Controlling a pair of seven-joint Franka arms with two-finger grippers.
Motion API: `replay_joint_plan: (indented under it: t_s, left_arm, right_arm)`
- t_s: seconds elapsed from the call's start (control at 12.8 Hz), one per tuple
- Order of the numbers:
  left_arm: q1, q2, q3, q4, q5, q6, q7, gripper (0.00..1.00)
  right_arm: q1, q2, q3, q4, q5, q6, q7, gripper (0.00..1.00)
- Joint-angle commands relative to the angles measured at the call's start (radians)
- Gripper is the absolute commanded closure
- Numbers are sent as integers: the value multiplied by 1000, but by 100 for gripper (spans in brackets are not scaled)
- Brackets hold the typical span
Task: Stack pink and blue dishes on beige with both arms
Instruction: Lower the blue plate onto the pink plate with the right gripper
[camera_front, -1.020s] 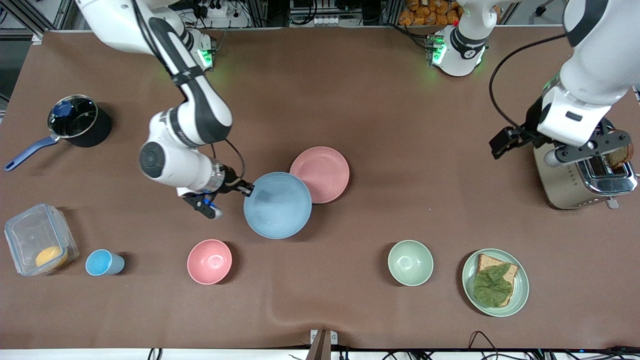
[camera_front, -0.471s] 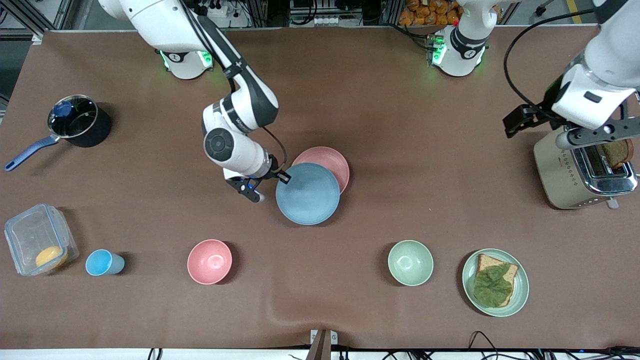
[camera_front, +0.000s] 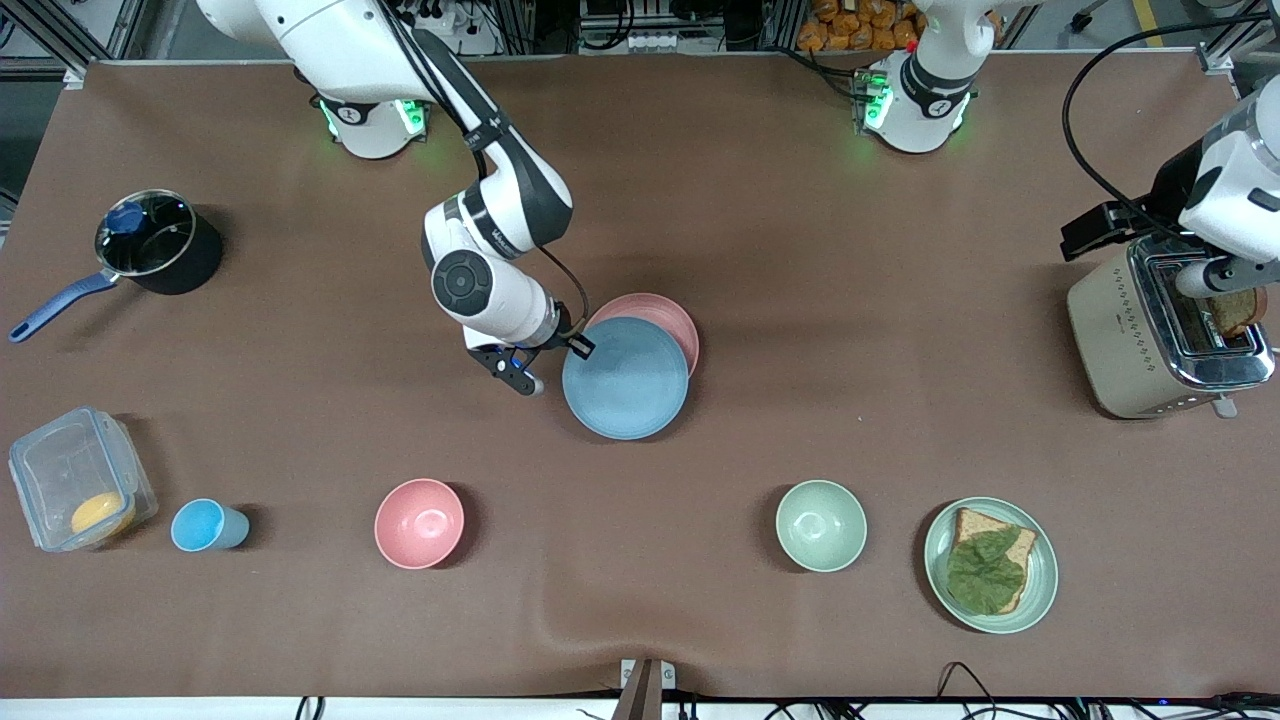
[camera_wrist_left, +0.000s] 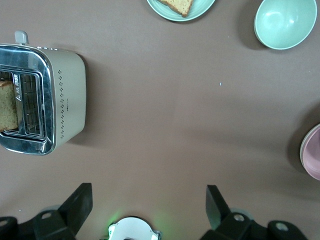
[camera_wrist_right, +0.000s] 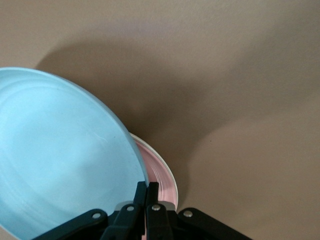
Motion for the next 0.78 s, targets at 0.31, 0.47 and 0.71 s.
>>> replay_joint_plan:
  t_s: [0.31,0.47,0.71]
  left_arm:
    - [-61,-26,35,-8,-10,29,65,0]
    - [-60,-30,64,-13,-7,31,108,0]
    - [-60,-52,96,-47,-7,63,212,0]
  right_arm:
    - [-1,-59,-1,-9,-19,-76,77,100]
    - [22,-50,-1,-12,-19,-69,138,100]
    - [28,-46,1,-12,-16,-67,200,100]
